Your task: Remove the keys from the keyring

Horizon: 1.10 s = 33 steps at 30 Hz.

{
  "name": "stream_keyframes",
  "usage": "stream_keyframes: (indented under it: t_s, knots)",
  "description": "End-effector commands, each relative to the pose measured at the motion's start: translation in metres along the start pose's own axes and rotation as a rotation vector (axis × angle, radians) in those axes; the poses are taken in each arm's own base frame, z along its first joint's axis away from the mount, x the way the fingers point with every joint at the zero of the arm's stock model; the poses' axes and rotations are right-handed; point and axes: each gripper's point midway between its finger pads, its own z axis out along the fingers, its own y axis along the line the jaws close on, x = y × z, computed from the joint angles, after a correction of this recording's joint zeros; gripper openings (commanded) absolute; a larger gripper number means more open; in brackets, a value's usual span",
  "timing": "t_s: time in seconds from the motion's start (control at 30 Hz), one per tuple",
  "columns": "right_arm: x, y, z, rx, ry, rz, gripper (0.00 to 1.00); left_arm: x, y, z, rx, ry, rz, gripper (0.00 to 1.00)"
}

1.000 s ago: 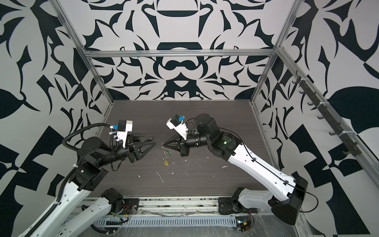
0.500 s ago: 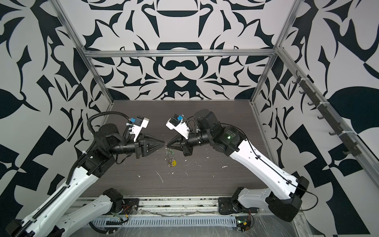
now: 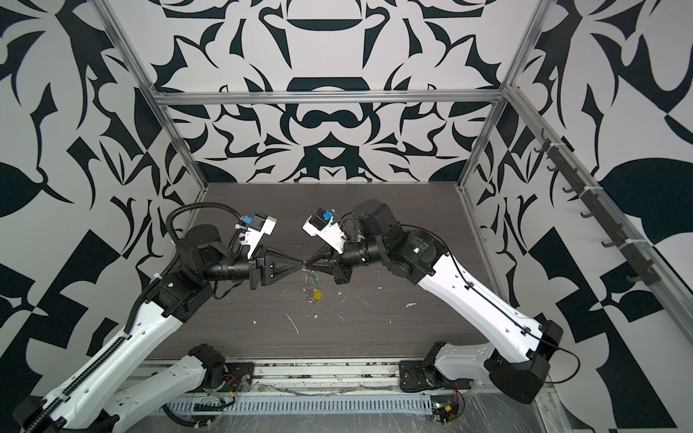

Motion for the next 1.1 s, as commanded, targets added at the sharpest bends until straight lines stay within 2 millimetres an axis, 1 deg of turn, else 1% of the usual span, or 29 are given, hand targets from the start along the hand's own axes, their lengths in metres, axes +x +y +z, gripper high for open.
stream_keyframes:
  t_s: [0.0,0.13,0.27,0.3,0.43,0.47,0.5,0.57,0.6,0.7,0.77,0.9,1.07]
  knots:
    - [-0.029,0.008,-0.011,0.001,-0.084,-0.057,0.0,-0.009,-0.011,-0.003,0.012,-0.011,0.028,0.19]
    - [-0.031,0.007,-0.01,0.001,-0.094,-0.052,0.0,-0.01,-0.008,-0.002,0.003,-0.013,0.025,0.13]
    - [-0.035,0.006,-0.01,-0.001,-0.107,-0.044,0.0,-0.013,-0.008,-0.004,-0.007,-0.029,0.04,0.01]
    - [-0.036,0.007,-0.01,-0.002,-0.116,-0.043,0.0,-0.014,-0.008,-0.004,-0.013,-0.039,0.047,0.0]
    - [-0.043,0.008,-0.012,-0.004,-0.157,-0.044,0.0,-0.022,-0.009,-0.008,-0.036,-0.101,0.094,0.0]
    - [-0.045,0.007,-0.013,0.004,-0.175,-0.046,0.06,-0.026,-0.01,-0.011,-0.045,-0.131,0.115,0.0]
    - [-0.047,0.007,-0.015,0.012,-0.197,-0.049,0.15,-0.03,-0.012,-0.013,-0.047,-0.162,0.136,0.0]
    - [-0.052,0.008,-0.02,0.026,-0.24,-0.064,0.29,-0.037,-0.016,-0.019,-0.054,-0.225,0.176,0.0]
    - [-0.055,0.008,-0.024,0.036,-0.268,-0.071,0.34,-0.04,-0.017,-0.022,-0.06,-0.253,0.194,0.0]
    - [-0.062,0.001,-0.033,0.102,-0.36,-0.076,0.41,-0.048,-0.022,-0.029,-0.069,-0.328,0.242,0.0]
    - [-0.064,0.001,-0.037,0.103,-0.416,-0.079,0.44,-0.053,-0.025,-0.033,-0.066,-0.371,0.268,0.0]
    - [-0.072,0.011,-0.043,0.046,-0.524,-0.095,0.48,-0.061,-0.034,-0.036,-0.033,-0.422,0.309,0.0]
    - [-0.079,0.022,-0.044,-0.032,-0.581,-0.116,0.5,-0.066,-0.042,-0.036,0.013,-0.439,0.336,0.0]
